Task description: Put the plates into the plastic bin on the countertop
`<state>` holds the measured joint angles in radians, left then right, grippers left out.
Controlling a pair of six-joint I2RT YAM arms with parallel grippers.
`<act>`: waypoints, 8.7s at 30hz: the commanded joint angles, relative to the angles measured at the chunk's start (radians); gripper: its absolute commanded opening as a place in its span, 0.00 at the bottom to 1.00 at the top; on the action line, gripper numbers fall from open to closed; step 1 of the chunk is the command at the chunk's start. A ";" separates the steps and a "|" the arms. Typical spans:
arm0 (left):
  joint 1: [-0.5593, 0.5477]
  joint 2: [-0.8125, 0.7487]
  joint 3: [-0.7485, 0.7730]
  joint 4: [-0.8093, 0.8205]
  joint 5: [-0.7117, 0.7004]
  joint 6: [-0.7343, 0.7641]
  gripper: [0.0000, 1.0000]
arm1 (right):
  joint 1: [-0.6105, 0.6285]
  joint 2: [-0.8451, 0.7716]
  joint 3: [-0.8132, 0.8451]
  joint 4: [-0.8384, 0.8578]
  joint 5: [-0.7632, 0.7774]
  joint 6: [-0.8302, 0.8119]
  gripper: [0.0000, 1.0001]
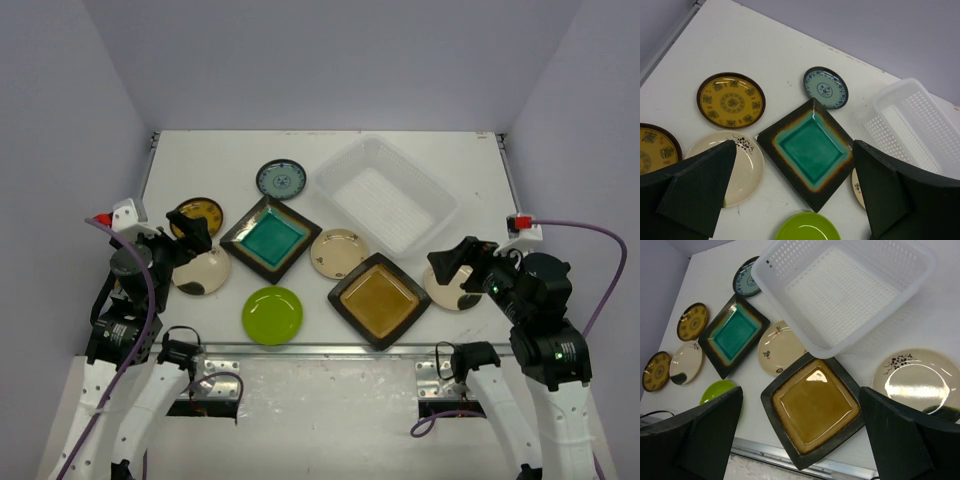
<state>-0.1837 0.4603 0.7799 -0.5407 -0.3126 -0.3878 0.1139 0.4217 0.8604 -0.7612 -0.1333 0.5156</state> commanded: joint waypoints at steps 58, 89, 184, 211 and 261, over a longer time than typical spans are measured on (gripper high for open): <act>0.032 0.066 0.010 0.021 -0.040 -0.019 1.00 | 0.912 1.494 0.183 0.898 0.662 1.143 0.94; 0.030 0.081 0.005 0.031 0.012 -0.011 1.00 | 0.877 1.547 0.055 1.205 0.606 1.273 0.00; 0.029 0.078 -0.001 0.042 0.041 -0.005 1.00 | 0.073 1.067 0.021 0.894 0.071 0.875 0.00; 0.001 0.188 -0.005 0.080 0.204 0.039 1.00 | 0.072 0.935 0.238 0.491 0.136 0.477 0.99; -0.566 1.350 0.038 0.575 0.623 -0.082 0.42 | 0.068 0.246 -0.224 0.417 -0.635 -0.061 0.99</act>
<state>-0.7541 1.7811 0.8722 0.0267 0.2880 -0.4783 0.1856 0.6785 0.6281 -0.3868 -0.7450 0.4708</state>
